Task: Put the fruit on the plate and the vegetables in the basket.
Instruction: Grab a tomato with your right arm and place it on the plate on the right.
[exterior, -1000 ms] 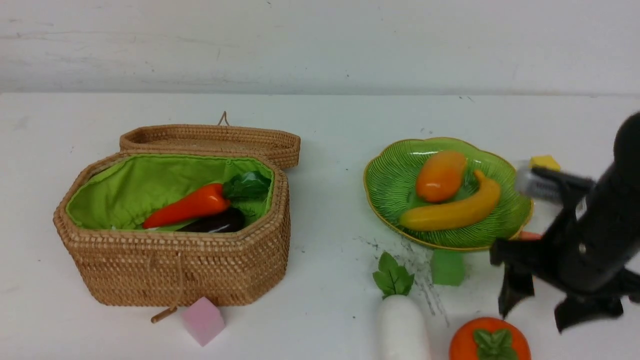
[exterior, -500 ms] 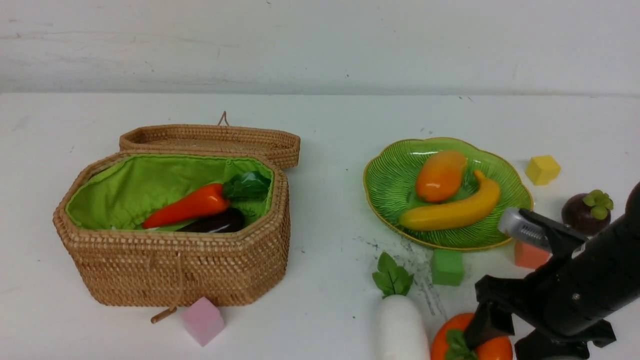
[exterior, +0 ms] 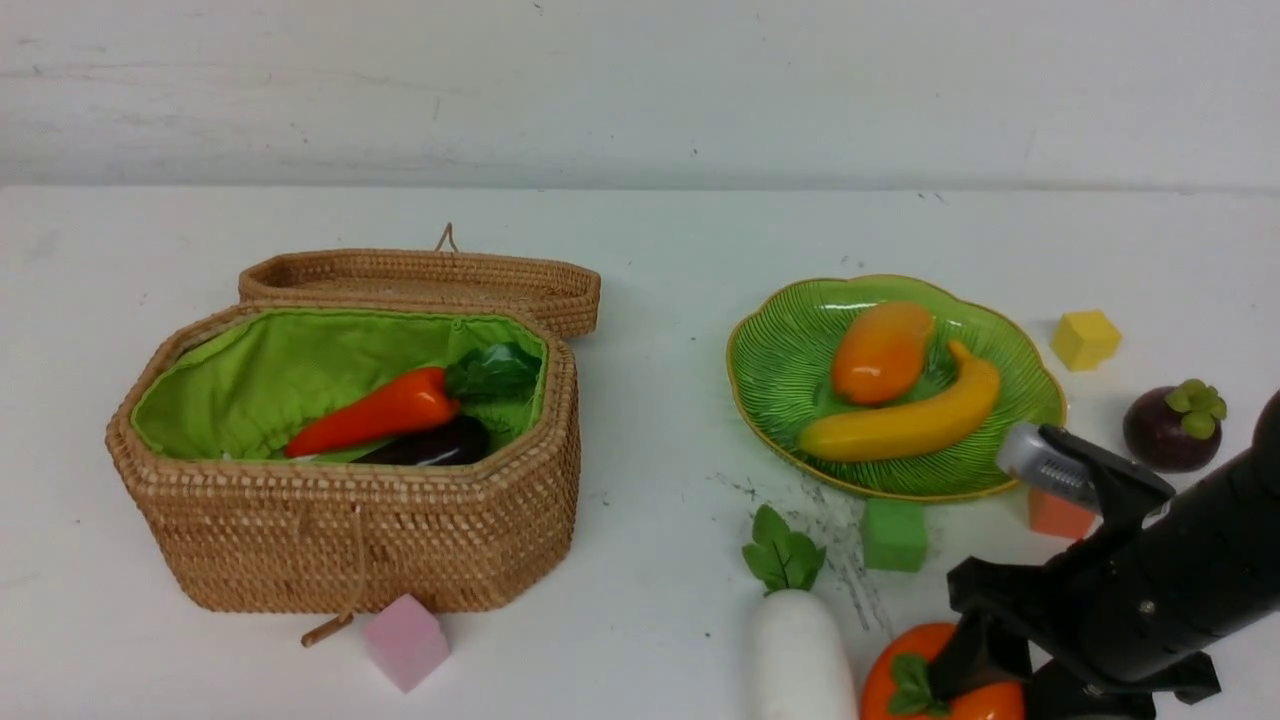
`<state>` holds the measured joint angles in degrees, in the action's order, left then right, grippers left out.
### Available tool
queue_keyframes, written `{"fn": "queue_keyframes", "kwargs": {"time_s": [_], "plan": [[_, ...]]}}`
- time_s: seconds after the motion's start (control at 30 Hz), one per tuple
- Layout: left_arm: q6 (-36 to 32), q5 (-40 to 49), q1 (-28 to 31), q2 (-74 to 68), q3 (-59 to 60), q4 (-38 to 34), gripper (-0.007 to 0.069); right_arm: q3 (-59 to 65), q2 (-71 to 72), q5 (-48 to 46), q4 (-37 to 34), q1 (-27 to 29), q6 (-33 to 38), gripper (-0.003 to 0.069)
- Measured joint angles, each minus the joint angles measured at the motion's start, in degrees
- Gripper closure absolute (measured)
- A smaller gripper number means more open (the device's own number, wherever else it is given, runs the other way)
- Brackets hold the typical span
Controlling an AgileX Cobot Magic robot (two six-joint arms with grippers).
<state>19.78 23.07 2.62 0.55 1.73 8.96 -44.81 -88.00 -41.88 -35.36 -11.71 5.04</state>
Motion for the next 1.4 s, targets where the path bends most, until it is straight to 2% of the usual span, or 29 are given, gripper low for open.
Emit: {"fn": "queue_keyframes", "kwargs": {"time_s": [0.23,0.47,0.57,0.77,0.97,1.17,1.4], "plan": [[0.0,0.0,0.0,0.0,0.0,0.0,0.0386,-1.96,2.73,-3.24,4.04,1.43,-1.76,0.0204],[0.0,-0.05,0.0,0.0,0.0,0.0,0.0386,-16.51,4.62,-3.4,5.29,8.12,-3.51,0.0204],[0.0,-0.05,0.0,0.0,0.0,0.0,0.0386,-23.3,1.74,-2.3,2.93,8.84,-3.24,0.0204],[0.0,-0.05,0.0,0.0,0.0,0.0,0.0386,-36.86,-12.84,-0.5,-4.55,3.51,0.97,0.0204],[0.0,-0.05,0.0,0.0,0.03,0.0,0.0386,-49.54,-28.09,-0.62,-5.38,1.2,1.63,0.0204],[0.0,-0.05,0.0,0.0,0.03,0.0,0.0386,-54.18,-35.46,0.22,-6.67,0.84,1.79,0.0204],[0.0,-0.05,0.0,0.0,0.03,0.0,0.0386,-55.0,-36.94,0.98,-7.97,0.89,1.79,0.0204]]}}
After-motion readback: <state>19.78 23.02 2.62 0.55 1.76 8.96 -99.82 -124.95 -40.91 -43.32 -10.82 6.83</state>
